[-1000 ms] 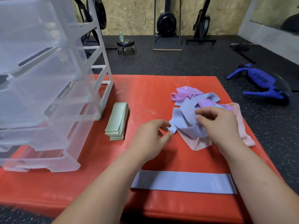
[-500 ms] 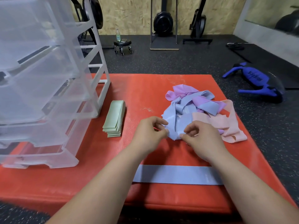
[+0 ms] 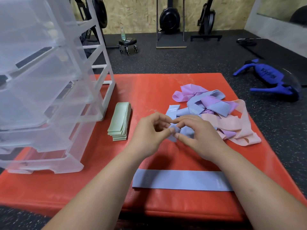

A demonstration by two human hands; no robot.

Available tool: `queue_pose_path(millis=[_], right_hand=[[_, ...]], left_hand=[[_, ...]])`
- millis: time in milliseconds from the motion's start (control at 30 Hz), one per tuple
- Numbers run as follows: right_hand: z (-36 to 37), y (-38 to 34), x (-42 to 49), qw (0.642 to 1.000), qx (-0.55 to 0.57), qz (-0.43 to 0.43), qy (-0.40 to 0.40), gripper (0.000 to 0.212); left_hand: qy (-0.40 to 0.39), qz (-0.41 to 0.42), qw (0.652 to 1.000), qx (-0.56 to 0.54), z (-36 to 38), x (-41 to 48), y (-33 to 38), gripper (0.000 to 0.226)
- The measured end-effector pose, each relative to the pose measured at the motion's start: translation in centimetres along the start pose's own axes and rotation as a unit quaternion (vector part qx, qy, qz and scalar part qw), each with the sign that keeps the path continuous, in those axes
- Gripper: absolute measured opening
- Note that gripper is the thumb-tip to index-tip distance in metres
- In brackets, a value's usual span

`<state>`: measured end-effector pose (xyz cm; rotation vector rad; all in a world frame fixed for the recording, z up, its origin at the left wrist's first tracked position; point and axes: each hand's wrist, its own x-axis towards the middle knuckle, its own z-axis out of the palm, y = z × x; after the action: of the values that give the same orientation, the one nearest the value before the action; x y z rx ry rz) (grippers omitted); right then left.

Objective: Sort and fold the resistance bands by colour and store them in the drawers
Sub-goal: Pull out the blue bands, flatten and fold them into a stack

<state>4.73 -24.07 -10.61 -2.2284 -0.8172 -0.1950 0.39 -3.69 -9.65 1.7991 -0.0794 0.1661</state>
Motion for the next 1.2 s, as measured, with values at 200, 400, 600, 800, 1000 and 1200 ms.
queue_pose_path(millis=[200, 400, 600, 800, 1000, 1200], right_hand=[[-0.5, 0.7, 0.4, 0.998, -0.068, 0.003, -0.01, 0.011], [-2.2, 2.8, 0.3, 0.985, -0.157, 0.032, 0.07, 0.011], [-4.0, 3.5, -0.1, 0.98, -0.173, 0.046, 0.083, 0.012], [-5.4, 3.9, -0.7, 0.974, -0.199, 0.043, 0.094, 0.009], [-7.1, 3.3, -1.0, 0.952, -0.268, 0.043, 0.143, 0.007], [-8.4, 2.8, -2.5, 0.978, -0.167, 0.09, 0.09, 0.005]], left_hand=[[0.039, 0.054, 0.998, -0.012, -0.9, 0.1, 0.6, 0.022], [0.128, 0.053, 0.985, -0.099, -2.9, 0.4, 1.2, 0.024], [0.17, 0.045, 0.98, -0.092, -3.6, 0.2, 0.9, 0.022], [0.214, 0.078, 0.971, -0.068, -4.0, 0.0, 1.0, 0.022], [0.257, 0.094, 0.959, -0.076, -3.5, -0.3, 1.3, 0.019], [0.245, 0.069, 0.967, -0.016, -4.1, -0.6, 0.5, 0.02]])
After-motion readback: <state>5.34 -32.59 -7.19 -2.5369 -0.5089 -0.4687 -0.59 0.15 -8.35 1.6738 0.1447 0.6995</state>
